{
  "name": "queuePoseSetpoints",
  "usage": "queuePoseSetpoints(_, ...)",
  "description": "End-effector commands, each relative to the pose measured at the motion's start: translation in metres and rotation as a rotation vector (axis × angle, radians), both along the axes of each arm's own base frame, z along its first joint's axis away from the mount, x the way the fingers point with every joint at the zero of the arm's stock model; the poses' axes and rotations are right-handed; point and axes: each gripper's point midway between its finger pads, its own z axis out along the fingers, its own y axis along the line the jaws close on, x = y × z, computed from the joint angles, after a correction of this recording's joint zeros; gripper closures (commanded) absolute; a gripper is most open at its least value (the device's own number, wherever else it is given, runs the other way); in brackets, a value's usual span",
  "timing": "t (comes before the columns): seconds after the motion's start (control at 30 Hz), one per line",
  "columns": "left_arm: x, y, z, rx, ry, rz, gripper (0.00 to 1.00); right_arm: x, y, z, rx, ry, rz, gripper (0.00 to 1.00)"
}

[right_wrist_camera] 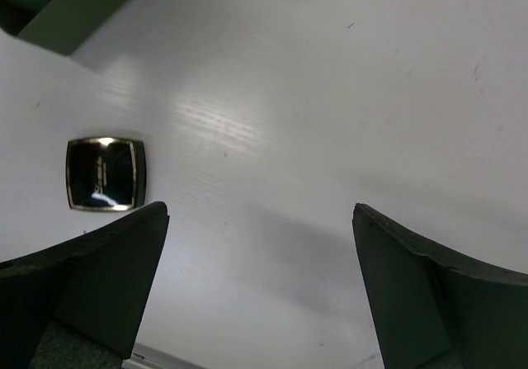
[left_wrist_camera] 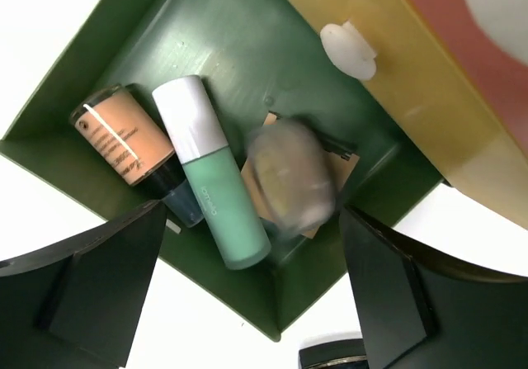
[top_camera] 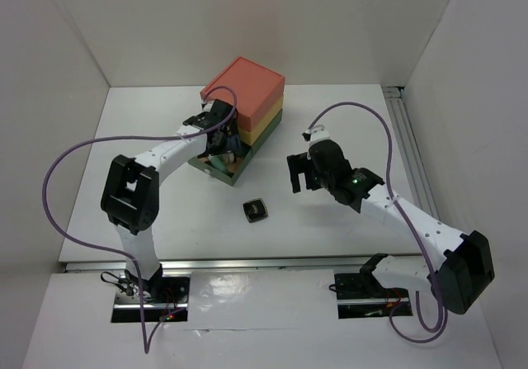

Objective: Organize the makeup

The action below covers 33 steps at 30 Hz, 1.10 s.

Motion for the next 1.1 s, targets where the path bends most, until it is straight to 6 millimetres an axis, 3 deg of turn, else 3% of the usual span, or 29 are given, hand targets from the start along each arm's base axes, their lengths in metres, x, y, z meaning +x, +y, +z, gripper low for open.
queuePoseSetpoints(0.0,0.005,-0.002,0.031,-0.022,-0.074,-0.025,0.00,-0.023,0.019,-0.003,0.024,0.012,0.144,0.00)
queuePoseSetpoints(0.2,-0.016,0.007,0.044,-0.053,-0.088,-0.021,0.00,-0.054,0.059,-0.017,-0.032,0.022,0.319,0.00)
queuePoseSetpoints(0.23,-0.022,0.012,0.058,-0.064,-0.122,-0.002,0.00,-0.057,0.065,-0.025,-0.045,0.036,0.338,0.00)
queuePoseSetpoints(0.27,-0.036,0.018,0.050,-0.056,-0.093,0.005,0.00,-0.059,0.076,-0.026,-0.025,0.038,0.361,0.00)
queuePoseSetpoints(0.33,-0.052,0.030,0.055,-0.059,-0.103,0.056,0.00,-0.067,0.093,-0.037,-0.017,0.061,0.387,0.00)
queuePoseSetpoints(0.37,-0.063,0.034,0.071,-0.085,-0.137,0.069,0.00,-0.064,0.098,-0.048,-0.037,0.080,0.369,0.00)
queuePoseSetpoints(0.4,-0.079,0.041,0.060,-0.082,-0.110,0.082,0.00,-0.061,0.106,-0.050,-0.028,0.077,0.361,0.00)
queuePoseSetpoints(0.47,-0.111,0.054,0.058,-0.110,-0.102,0.125,0.00,-0.064,0.120,-0.068,-0.026,0.122,0.351,0.00)
queuePoseSetpoints(0.53,-0.130,0.059,0.054,-0.147,-0.098,0.161,0.00,-0.065,0.131,-0.079,-0.018,0.137,0.361,0.00)
queuePoseSetpoints(0.57,-0.144,0.064,0.041,-0.145,-0.076,0.176,0.00,-0.065,0.135,-0.088,-0.022,0.150,0.367,0.00)
queuePoseSetpoints(0.6,-0.154,0.069,0.048,-0.173,-0.107,0.188,0.00,-0.063,0.145,-0.087,0.000,0.128,0.379,0.00)
queuePoseSetpoints(0.7,-0.178,0.075,0.035,-0.198,-0.106,0.185,0.00,-0.062,0.164,-0.099,0.014,0.145,0.412,0.00)
queuePoseSetpoints(0.73,-0.183,0.076,0.042,-0.218,-0.138,0.168,0.00,-0.059,0.172,-0.097,0.016,0.129,0.412,0.00)
queuePoseSetpoints(0.8,-0.193,0.080,0.039,-0.221,-0.127,0.180,0.00,-0.055,0.174,-0.116,-0.028,0.152,0.410,0.00)
queuePoseSetpoints(0.83,-0.194,0.080,0.045,-0.235,-0.152,0.178,0.00,-0.048,0.174,-0.126,-0.064,0.150,0.382,0.00)
queuePoseSetpoints(0.87,-0.194,0.080,0.048,-0.246,-0.161,0.184,0.00,-0.049,0.179,-0.122,-0.056,0.142,0.392,0.00)
queuePoseSetpoints(0.9,-0.197,0.080,0.048,-0.250,-0.154,0.179,0.00,-0.046,0.178,-0.135,-0.087,0.154,0.379,0.00)
queuePoseSetpoints(0.97,-0.197,0.080,0.048,-0.251,-0.154,0.179,0.00,-0.039,0.181,-0.138,-0.095,0.151,0.336,0.00)
queuePoseSetpoints(1.07,-0.197,0.084,0.050,-0.234,-0.159,0.191,0.00,-0.034,0.184,-0.139,-0.095,0.148,0.318,0.15)
